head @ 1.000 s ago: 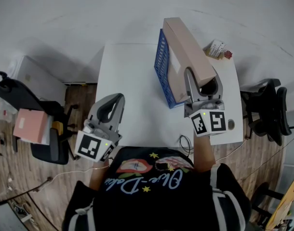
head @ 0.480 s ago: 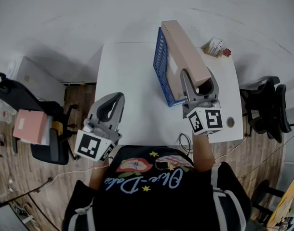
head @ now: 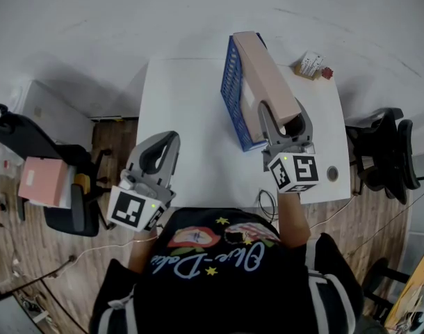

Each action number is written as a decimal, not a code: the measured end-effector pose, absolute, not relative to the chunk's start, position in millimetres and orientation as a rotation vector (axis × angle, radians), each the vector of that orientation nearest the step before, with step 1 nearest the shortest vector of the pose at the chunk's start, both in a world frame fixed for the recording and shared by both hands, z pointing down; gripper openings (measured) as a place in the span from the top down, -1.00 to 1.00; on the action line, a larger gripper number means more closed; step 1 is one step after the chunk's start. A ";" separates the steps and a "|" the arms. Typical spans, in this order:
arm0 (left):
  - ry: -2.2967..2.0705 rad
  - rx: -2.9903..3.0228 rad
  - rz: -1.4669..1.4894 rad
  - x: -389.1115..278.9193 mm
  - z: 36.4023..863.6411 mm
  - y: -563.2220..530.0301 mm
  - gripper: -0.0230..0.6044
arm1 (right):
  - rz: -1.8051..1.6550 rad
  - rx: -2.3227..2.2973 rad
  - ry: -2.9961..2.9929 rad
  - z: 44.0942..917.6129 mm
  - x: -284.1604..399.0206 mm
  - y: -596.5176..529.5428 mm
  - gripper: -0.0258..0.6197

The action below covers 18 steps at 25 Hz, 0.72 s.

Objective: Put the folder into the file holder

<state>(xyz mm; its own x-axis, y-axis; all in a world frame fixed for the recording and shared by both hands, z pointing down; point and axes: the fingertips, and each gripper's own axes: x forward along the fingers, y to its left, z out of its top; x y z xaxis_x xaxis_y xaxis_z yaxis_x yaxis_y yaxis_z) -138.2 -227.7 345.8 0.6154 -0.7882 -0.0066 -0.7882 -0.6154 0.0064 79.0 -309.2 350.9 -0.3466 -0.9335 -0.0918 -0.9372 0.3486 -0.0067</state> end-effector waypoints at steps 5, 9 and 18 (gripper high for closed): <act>-1.360 2.817 -0.016 -135.3 347.9 -226.4 0.91 | 0.079 -1.751 2.508 353.9 79.6 -305.0 0.06; -1.347 2.814 -0.014 -133.2 349.0 -226.1 0.91 | 0.092 -1.745 2.515 354.6 77.6 -303.6 0.07; -1.283 2.835 -0.024 -122.4 350.0 -228.9 0.91 | 0.120 -1.754 2.505 343.8 85.0 -290.2 0.06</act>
